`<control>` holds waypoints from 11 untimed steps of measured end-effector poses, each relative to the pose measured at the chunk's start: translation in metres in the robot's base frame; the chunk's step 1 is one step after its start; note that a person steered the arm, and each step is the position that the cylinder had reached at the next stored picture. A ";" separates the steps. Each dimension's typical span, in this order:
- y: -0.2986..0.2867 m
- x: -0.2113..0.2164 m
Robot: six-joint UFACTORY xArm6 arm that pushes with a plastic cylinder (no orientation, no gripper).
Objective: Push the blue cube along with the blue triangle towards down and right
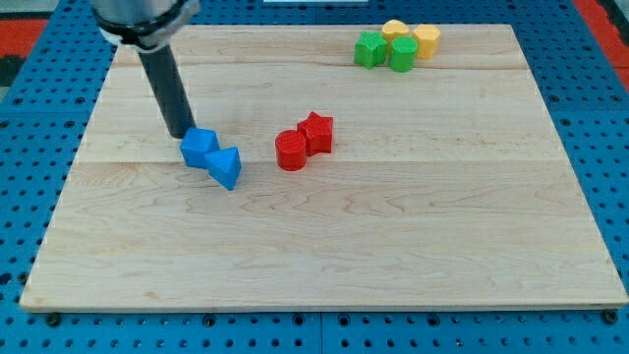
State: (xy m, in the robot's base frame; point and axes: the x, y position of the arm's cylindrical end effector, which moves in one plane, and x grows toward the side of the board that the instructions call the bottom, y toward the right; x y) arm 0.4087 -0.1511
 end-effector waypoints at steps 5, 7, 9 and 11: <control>0.121 0.073; 0.063 0.073; 0.079 0.117; 0.139 0.091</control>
